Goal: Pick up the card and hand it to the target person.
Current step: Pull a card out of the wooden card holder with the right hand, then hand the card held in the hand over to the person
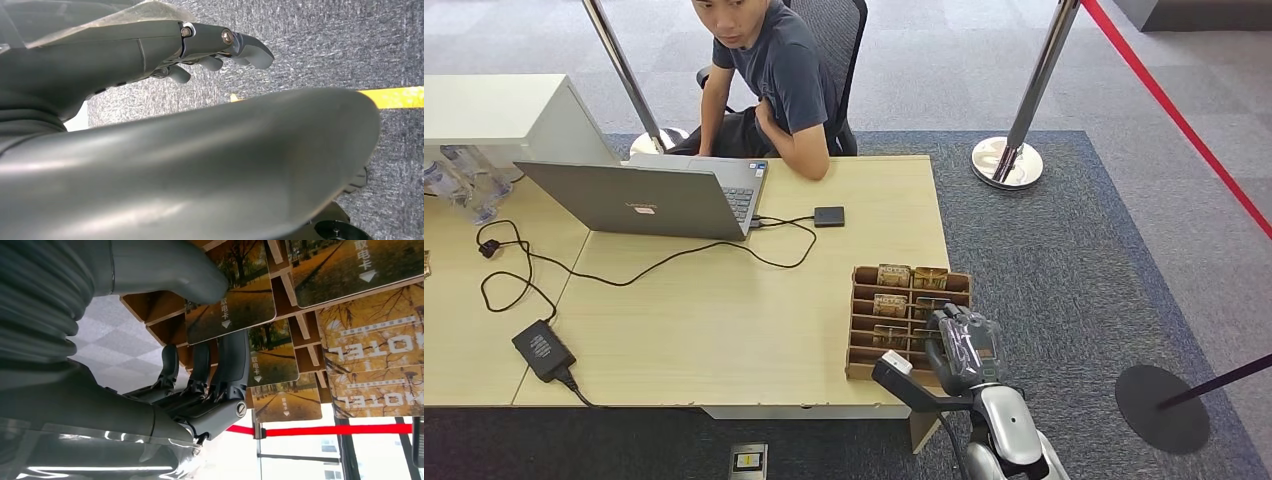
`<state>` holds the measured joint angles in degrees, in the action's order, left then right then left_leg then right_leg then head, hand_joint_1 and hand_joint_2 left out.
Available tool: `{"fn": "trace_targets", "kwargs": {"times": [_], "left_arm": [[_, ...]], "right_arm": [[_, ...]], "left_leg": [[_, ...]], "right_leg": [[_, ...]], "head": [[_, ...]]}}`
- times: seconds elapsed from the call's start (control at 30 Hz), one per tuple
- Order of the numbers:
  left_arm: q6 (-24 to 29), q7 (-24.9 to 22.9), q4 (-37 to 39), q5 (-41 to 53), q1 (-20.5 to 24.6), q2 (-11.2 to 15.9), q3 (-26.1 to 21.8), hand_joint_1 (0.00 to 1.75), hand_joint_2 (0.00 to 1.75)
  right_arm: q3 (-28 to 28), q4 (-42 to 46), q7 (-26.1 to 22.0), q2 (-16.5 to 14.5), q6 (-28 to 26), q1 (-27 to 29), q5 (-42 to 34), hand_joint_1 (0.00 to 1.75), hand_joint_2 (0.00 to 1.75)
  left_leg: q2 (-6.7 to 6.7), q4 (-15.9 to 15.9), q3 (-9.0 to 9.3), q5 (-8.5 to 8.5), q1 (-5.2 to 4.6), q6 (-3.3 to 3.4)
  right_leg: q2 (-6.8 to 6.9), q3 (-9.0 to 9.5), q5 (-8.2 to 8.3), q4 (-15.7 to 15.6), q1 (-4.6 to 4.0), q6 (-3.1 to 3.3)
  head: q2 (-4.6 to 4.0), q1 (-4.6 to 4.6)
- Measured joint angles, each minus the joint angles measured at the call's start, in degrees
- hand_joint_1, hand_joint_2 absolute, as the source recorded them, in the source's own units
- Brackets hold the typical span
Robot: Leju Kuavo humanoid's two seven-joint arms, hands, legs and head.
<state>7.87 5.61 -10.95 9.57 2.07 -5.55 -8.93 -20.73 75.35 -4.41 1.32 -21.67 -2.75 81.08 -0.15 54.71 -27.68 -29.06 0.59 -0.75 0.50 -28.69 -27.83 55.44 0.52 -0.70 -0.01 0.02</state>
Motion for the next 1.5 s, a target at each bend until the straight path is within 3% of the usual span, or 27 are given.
{"fn": "trace_targets", "kwargs": {"times": [0.07,0.23,0.43,0.7,1.2,1.37,1.5], "left_arm": [[0.0,0.01,0.0,0.01,0.0,0.0,-0.16,0.0,0.0],[0.0,0.1,0.0,0.05,0.0,0.0,-0.3,0.0,0.0],[0.03,0.16,0.0,0.13,0.0,0.0,-0.42,0.0,0.0],[0.15,0.25,0.0,0.34,-0.04,-0.02,-0.8,0.0,0.0],[0.11,0.79,0.0,1.04,-0.04,-0.04,-1.28,0.0,0.0],[-0.18,1.45,0.0,1.95,-0.03,-0.09,-1.28,0.0,0.0],[-0.34,1.99,0.0,2.79,0.04,-0.19,-1.28,0.0,0.0]], "right_arm": [[0.01,-0.12,0.0,-0.04,-0.2,-0.02,-0.02,1.42,1.75],[0.29,-0.16,0.02,-0.19,-0.51,0.04,-0.04,1.49,1.75],[0.57,0.01,-0.01,-0.22,-0.79,0.23,0.03,1.75,1.75],[0.76,3.67,-0.62,-0.12,-1.47,2.62,0.05,1.75,1.75],[0.73,18.9,-5.73,2.2,-1.08,6.8,-7.19,1.75,1.75],[0.61,20.52,-7.38,2.77,-2.58,5.01,-8.72,1.75,1.75],[-0.67,17.89,-8.55,1.84,-2.72,0.1,-9.97,1.75,1.75]], "left_leg": [[0.0,0.0,0.01,0.01,0.0,0.0],[0.0,0.0,0.01,0.02,0.0,0.01],[0.0,0.0,0.0,0.03,0.0,0.01],[0.0,0.0,-0.03,0.03,0.0,0.01],[0.0,0.0,-0.06,0.03,0.0,0.0],[0.01,0.0,-0.08,0.04,0.0,0.0],[0.03,-0.01,-0.09,0.13,0.01,-0.03]], "right_leg": [[0.0,0.0,0.0,0.0,0.0,0.0],[0.0,0.0,0.01,0.0,0.0,-0.01],[0.0,0.0,0.03,0.0,0.0,-0.02],[0.0,-0.04,0.03,0.0,0.0,-0.02],[0.0,-0.06,0.03,0.0,0.0,-0.02],[0.0,-0.05,0.06,0.0,0.0,-0.02],[0.0,-0.06,0.11,0.02,0.0,0.0]], "head": [[0.0,0.0],[0.0,0.0],[0.0,0.0],[0.0,0.01],[-0.01,0.0],[-0.01,0.0],[0.01,0.0]]}}
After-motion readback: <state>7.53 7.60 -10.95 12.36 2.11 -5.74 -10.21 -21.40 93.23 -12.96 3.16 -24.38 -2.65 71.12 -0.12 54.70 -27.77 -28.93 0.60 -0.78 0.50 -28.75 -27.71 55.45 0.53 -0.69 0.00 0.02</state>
